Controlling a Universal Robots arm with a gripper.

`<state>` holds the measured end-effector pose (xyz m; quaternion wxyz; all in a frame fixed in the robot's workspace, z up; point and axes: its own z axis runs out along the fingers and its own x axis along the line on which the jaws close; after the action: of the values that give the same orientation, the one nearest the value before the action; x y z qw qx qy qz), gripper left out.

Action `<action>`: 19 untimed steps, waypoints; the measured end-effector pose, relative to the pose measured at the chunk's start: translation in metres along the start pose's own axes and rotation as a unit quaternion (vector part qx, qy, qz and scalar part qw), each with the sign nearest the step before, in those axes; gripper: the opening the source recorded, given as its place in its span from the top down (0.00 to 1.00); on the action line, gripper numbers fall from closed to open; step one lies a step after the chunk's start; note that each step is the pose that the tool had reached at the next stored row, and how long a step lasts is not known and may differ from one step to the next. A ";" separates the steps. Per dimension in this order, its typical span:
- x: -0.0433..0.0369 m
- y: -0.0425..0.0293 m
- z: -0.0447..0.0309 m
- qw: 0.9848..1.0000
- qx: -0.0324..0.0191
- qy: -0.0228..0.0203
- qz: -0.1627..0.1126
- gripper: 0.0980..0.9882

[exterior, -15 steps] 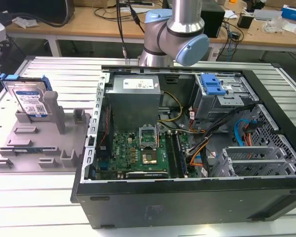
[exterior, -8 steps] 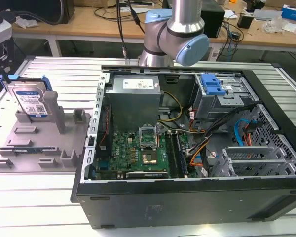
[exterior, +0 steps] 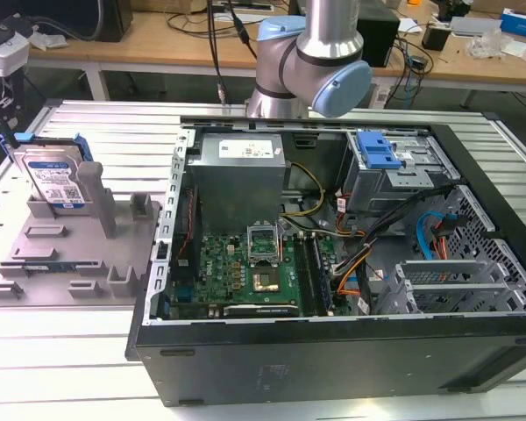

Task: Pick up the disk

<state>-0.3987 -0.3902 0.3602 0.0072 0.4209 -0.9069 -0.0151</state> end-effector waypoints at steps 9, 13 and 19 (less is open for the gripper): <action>0.0000 -0.0001 0.0004 0.991 0.001 0.005 -0.136 0.50; 0.0000 -0.0001 0.0004 0.985 0.001 0.006 -0.174 0.50; 0.0000 -0.0001 0.0006 0.969 0.001 0.009 -0.245 0.50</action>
<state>-0.3987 -0.3902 0.3596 0.0109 0.6307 -0.7759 -0.0120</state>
